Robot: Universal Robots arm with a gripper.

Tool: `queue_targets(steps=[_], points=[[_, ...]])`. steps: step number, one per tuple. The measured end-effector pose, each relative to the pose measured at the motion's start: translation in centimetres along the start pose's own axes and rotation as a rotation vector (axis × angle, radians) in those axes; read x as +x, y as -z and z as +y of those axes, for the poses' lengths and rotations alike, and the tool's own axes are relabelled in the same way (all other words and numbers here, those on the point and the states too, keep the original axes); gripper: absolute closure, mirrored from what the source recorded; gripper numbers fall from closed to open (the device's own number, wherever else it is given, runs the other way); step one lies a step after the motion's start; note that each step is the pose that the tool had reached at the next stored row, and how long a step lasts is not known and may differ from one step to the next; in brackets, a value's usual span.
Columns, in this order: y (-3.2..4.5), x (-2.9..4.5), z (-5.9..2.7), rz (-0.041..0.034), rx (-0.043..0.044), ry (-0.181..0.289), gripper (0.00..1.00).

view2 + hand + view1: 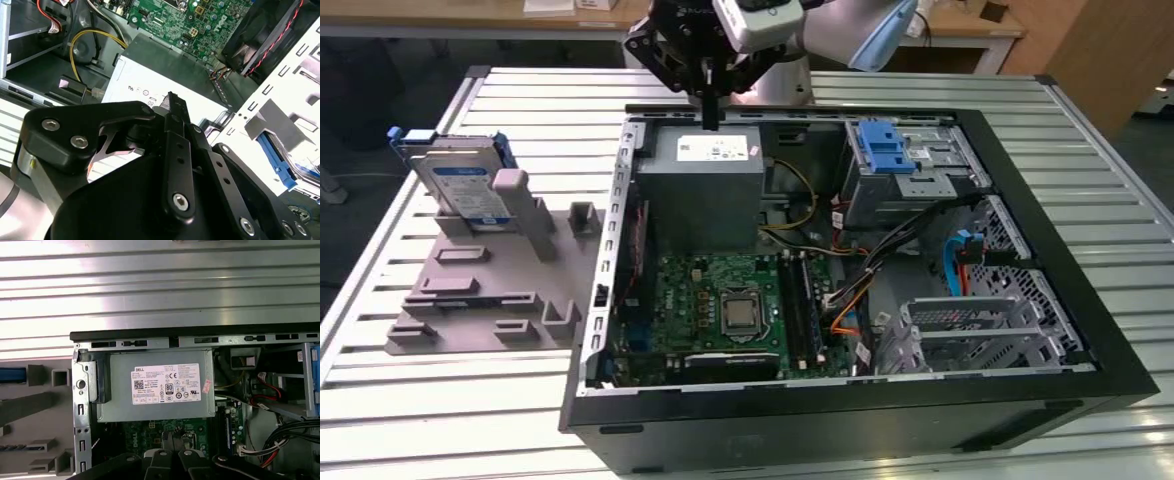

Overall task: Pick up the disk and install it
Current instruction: 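Reach for the disk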

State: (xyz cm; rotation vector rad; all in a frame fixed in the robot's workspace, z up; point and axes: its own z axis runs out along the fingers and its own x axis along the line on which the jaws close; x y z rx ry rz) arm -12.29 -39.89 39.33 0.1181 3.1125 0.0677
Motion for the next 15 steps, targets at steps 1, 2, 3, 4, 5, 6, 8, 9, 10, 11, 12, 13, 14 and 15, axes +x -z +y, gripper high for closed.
queue_targets(steps=[1,2,3,4,5,6,8,9,10,11,12,13,14,15], points=[[0.0,0.02,0.0,0.0,0.0001,0.0,0.89],[0.0,0.04,0.0,0.0,0.0001,0.0,0.89],[0.0,0.05,-0.01,0.0,0.0001,0.0,0.89],[0.0,0.56,-0.04,0.0,0.0001,0.0,0.89],[-0.08,1.03,-0.08,0.0,0.0,0.0,0.89],[-0.08,1.04,-0.09,0.0001,0.0001,0.0,0.89],[-0.09,1.08,-0.09,0.0001,0.0,0.0,0.89],[-0.09,1.11,-0.09,0.0001,0.0,0.0,0.89],[-0.09,1.14,-0.09,0.0001,0.0001,0.0,0.89],[-0.09,1.16,-0.09,0.0001,0.0,0.0,0.89],[-0.1,1.19,-0.1,0.0001,0.0,0.0,0.89],[-0.1,1.22,-0.1,0.0001,0.0,0.0,0.89],[-0.1,1.24,-0.1,0.0001,0.0001,0.0,0.89],[-0.1,1.26,-0.1,0.0001,0.0001,0.0,0.89]])
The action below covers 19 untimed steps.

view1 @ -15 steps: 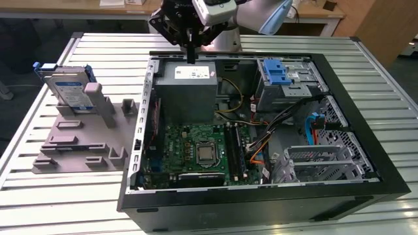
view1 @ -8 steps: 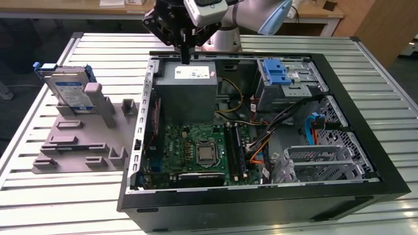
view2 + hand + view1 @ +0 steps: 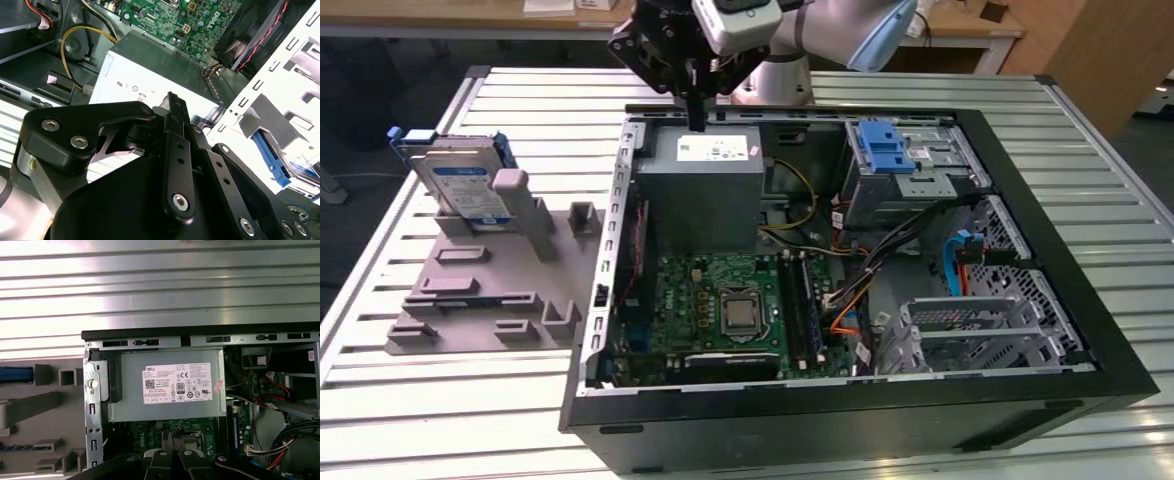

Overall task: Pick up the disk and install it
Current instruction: 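Reach for the disk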

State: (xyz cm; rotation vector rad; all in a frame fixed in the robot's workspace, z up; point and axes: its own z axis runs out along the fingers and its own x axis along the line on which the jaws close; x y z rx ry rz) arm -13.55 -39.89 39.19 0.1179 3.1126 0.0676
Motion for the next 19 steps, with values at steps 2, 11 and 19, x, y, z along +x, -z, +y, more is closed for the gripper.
queue_targets(steps=[2,11,19], points=[[-0.01,0.03,0.0,0.0001,0.0001,0.0,0.89],[-0.01,0.14,-0.01,0.0001,0.0,0.0,0.89],[-0.04,0.43,-0.04,0.0001,0.0,0.0,0.89]])
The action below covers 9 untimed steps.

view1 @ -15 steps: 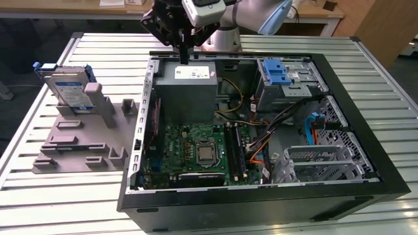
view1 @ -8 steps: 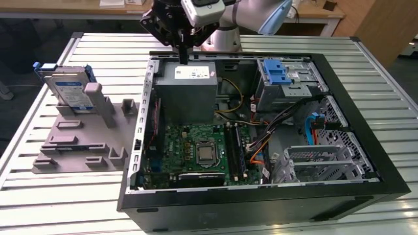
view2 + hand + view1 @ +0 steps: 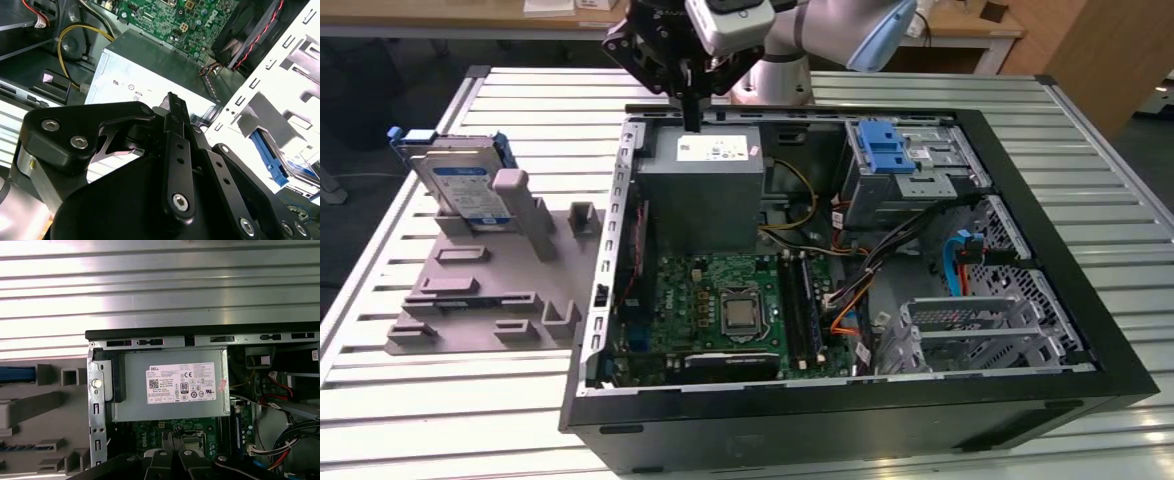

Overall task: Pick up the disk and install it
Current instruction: 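Reach for the disk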

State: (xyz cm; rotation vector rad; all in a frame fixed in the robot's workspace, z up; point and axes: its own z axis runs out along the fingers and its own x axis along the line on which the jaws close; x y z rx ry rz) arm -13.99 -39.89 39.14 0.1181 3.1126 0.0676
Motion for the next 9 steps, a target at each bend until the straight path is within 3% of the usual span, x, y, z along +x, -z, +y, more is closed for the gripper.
queue_targets(steps=[9], points=[[-0.02,0.22,-0.02,0.0,0.0,0.0,0.89]])
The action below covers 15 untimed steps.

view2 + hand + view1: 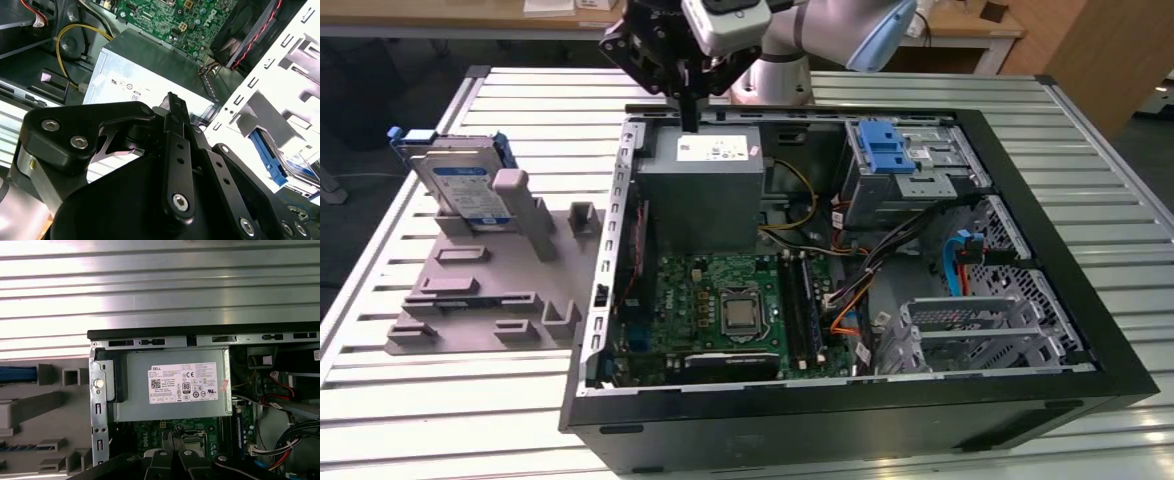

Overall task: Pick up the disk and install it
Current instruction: 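Reach for the disk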

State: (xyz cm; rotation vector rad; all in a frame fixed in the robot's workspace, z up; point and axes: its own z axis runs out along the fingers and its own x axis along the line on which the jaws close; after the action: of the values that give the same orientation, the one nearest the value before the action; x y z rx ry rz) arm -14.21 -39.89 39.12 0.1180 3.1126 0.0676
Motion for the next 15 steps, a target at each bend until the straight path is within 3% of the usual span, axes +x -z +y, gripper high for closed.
queue_targets(steps=[12,14,15], points=[[-0.02,0.28,-0.02,0.0001,0.0,0.0,0.89],[-0.43,1.05,-0.09,0.0045,0.0004,0.0,0.89],[-0.44,1.06,-0.1,0.0046,0.0004,0.0,0.89]])
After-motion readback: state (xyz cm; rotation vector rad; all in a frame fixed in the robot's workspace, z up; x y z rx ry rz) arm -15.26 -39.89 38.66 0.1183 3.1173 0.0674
